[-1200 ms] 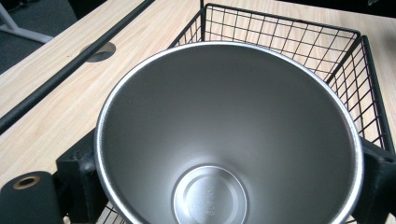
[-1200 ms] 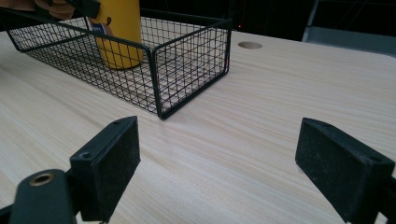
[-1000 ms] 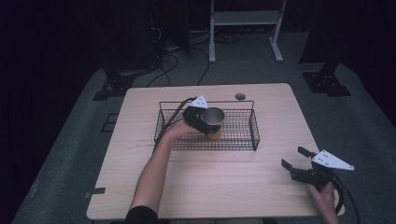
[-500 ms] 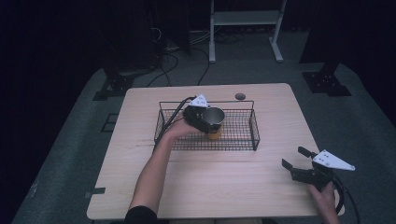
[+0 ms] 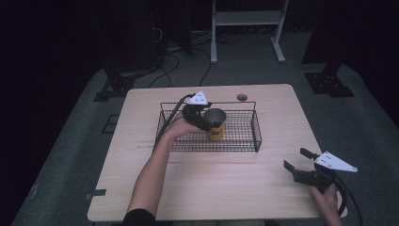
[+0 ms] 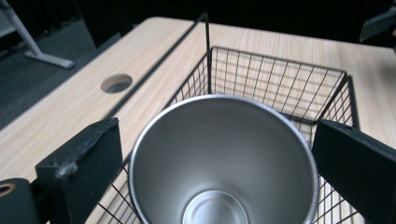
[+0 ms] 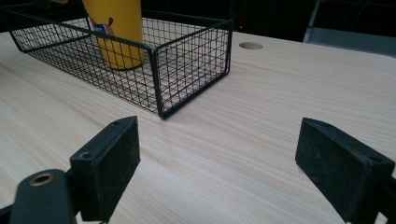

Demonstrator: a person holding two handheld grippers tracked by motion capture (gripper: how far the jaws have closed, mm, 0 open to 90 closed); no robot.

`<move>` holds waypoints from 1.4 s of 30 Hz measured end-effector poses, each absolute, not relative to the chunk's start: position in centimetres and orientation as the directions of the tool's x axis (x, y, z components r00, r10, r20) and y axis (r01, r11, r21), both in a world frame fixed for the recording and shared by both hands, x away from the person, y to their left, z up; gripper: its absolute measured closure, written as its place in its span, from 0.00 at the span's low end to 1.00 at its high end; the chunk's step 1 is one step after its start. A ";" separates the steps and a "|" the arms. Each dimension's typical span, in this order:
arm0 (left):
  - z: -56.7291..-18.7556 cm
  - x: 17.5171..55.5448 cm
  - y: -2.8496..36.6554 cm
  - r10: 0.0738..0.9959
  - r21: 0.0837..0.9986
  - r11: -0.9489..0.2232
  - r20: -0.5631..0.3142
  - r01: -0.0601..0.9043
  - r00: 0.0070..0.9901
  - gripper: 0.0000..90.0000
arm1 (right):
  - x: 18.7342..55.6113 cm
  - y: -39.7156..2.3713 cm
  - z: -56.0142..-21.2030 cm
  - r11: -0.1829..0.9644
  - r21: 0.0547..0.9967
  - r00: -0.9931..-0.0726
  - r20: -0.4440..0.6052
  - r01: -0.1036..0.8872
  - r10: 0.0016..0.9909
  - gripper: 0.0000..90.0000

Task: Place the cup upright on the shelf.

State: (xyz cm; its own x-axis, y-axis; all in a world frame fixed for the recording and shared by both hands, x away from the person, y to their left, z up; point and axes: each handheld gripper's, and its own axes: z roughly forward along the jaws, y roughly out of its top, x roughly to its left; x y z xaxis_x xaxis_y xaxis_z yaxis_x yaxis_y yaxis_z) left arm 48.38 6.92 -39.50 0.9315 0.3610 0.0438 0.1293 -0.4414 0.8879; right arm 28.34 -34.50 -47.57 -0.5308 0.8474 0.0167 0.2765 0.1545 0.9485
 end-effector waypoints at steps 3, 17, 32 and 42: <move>-39.1 48.1 7.1 0.366 0.888 -0.445 0.064 0.114 0.928 0.02 | 28.3 -34.4 -47.6 0.161 0.947 -0.529 0.011 0.279 0.848 0.14; -37.3 46.9 7.7 0.352 0.915 -0.396 0.075 0.076 0.933 0.02 | 28.4 -34.3 -47.6 0.168 0.945 -0.529 0.006 0.282 0.848 0.14; -36.5 45.0 8.3 0.361 0.935 -0.350 0.088 0.048 0.928 0.02 | 28.4 -34.3 -47.6 0.171 0.944 -0.531 0.005 0.281 0.847 0.14; -37.1 43.8 9.2 0.366 0.941 -0.333 0.071 0.059 0.928 0.02 | 28.4 -34.2 -47.6 0.175 0.943 -0.533 0.002 0.283 0.846 0.14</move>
